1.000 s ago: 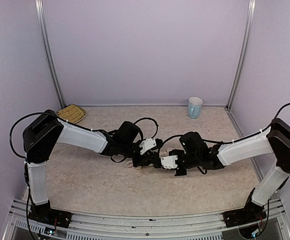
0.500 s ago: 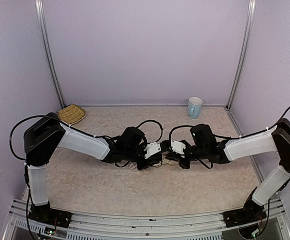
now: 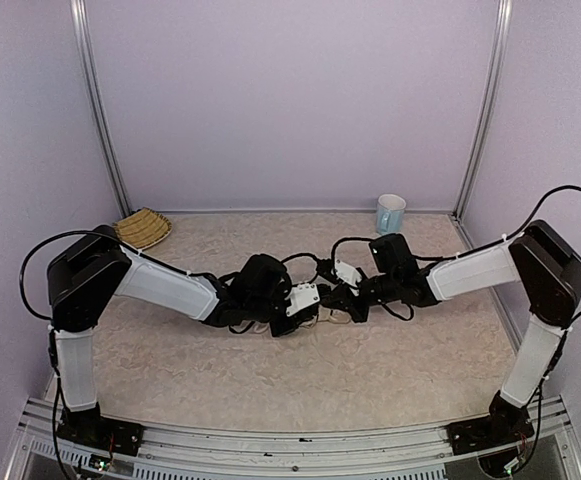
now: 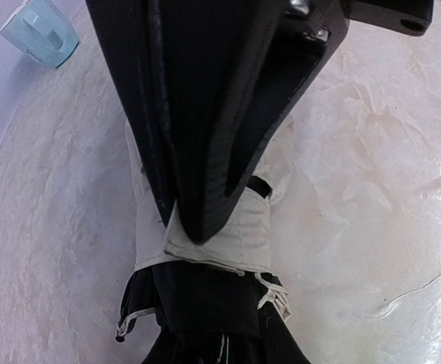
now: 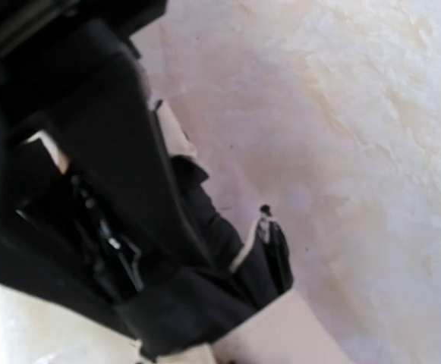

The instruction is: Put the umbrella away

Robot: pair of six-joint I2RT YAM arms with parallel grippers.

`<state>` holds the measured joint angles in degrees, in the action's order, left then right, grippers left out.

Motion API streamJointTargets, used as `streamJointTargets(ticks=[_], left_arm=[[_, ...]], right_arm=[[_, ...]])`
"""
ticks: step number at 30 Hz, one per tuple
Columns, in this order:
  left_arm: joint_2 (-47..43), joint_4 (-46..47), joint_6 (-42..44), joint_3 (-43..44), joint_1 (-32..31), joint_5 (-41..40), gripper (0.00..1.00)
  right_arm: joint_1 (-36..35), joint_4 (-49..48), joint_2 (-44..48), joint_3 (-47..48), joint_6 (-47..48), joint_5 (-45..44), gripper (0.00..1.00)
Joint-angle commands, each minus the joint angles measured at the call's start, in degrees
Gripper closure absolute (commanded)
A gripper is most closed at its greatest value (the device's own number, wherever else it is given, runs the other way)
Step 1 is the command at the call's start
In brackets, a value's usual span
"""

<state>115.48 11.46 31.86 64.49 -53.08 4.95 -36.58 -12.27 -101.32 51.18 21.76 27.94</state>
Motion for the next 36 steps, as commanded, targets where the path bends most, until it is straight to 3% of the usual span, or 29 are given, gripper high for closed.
streamJointTargets(ticks=[1,6,10,13,23,30,31,34,36], left_arm=[[3.67,-15.09,4.76,-4.87,-2.47,3.76,1.0],[3.17,-14.58,4.75,-5.1,-2.48,4.37,1.0],[3.42,-14.72,4.41,-4.9,-2.26,4.14,1.0],[3.38,-14.98,3.72,-4.73,-1.26,5.29,1.0],[3.05,-14.36,0.68,-4.81,0.36,5.18,1.0],[2.6,-15.68,-1.22,-3.96,1.06,7.8,1.0],[2.3,-15.57,-1.67,-3.86,1.31,8.56,0.98],[0.95,-14.23,-2.77,-4.05,1.83,9.35,0.72],[-0.22,-12.84,-2.9,-4.38,1.8,8.66,0.6]], right_arm=[[1.84,-6.04,-3.06,5.55,-1.93,-3.5,1.0],[1.86,-3.56,-6.21,7.16,-3.11,-7.86,1.0],[1.86,-2.81,-7.16,7.05,-3.94,-10.52,0.9],[1.77,-4.1,-6.97,6.17,-5.25,-9.85,0.85],[1.71,-6.29,-5.69,4.4,-7.77,-8.82,0.83],[6.64,-3.81,1.59,6.28,-16.24,-2.93,0.79],[7.01,-3.47,3.7,6.21,-16.81,-2.76,0.78],[7.99,-2.26,8.57,4.66,-17.97,-3.75,0.75],[8.75,-1.53,11.77,2.94,-18.31,-5.07,0.74]])
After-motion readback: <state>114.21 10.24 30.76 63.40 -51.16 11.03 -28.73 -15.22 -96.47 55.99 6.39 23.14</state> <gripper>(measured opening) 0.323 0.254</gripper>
